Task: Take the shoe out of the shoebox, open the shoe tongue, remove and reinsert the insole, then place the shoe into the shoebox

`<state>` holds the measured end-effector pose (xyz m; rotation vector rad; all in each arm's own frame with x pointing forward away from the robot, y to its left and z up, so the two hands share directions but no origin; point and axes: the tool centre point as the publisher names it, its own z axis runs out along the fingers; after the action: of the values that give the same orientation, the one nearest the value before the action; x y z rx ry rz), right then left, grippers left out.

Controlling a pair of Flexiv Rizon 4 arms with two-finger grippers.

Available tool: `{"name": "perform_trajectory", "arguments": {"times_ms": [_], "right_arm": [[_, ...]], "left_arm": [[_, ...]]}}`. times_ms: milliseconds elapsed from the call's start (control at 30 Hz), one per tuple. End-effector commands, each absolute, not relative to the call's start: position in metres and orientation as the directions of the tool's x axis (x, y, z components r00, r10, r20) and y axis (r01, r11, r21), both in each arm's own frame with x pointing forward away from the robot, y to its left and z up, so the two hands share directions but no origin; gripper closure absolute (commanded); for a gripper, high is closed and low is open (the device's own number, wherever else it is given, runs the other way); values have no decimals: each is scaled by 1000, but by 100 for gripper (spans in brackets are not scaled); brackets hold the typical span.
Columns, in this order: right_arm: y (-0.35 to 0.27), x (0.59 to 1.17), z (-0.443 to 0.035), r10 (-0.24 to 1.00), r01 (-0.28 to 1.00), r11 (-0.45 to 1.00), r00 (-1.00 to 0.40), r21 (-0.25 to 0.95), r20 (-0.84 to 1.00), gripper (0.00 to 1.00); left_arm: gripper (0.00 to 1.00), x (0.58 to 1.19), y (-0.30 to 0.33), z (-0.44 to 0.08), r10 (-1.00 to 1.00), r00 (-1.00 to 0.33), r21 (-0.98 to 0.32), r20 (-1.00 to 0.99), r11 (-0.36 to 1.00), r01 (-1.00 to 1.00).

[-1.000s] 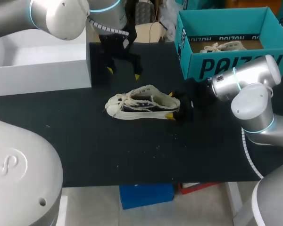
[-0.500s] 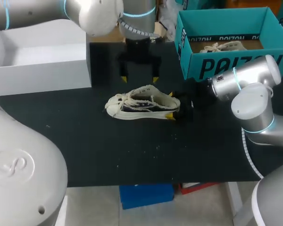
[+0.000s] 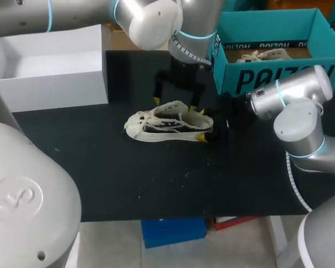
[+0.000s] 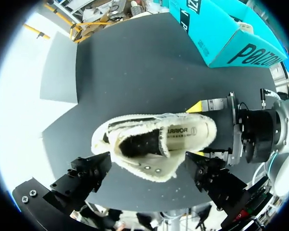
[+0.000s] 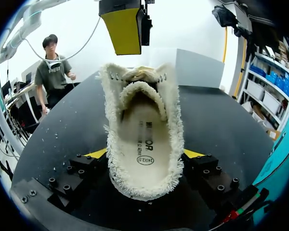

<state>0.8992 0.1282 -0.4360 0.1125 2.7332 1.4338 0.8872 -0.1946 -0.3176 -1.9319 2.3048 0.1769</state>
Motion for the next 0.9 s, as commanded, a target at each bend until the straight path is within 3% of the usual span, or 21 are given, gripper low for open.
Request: {"name": "perform_trajectory", "arguments": {"times_ms": [33, 500, 733, 800, 833, 867, 900], "right_arm": [[129, 901, -438, 90, 41, 568, -996, 822, -13, 100], [129, 901, -438, 90, 41, 568, -996, 822, -13, 100], [129, 901, -438, 90, 41, 568, -996, 822, -13, 100], [129, 901, -438, 90, 41, 568, -996, 822, -13, 100], [129, 901, -438, 90, 41, 568, -996, 822, -13, 100], [129, 901, -438, 90, 41, 568, -996, 822, -13, 100], [129, 901, -438, 90, 41, 568, -996, 822, -13, 100]], "left_arm": [[0, 893, -209, -330, -957, -148, 36, -251, 143, -989], [0, 890, -213, -374, -939, -139, 91, -314, 116, -989], [2, 890, -201, -371, -939, -127, 85, -321, 105, -991], [54, 891, -198, -369, -936, -128, 78, -327, 108, -991], [64, 891, -198, -369, -935, -133, 77, -328, 113, -991], [99, 891, -198, -368, -933, -141, 77, -332, 122, -989], [100, 891, -197, -368, -928, -153, 82, -340, 133, -988]]}}
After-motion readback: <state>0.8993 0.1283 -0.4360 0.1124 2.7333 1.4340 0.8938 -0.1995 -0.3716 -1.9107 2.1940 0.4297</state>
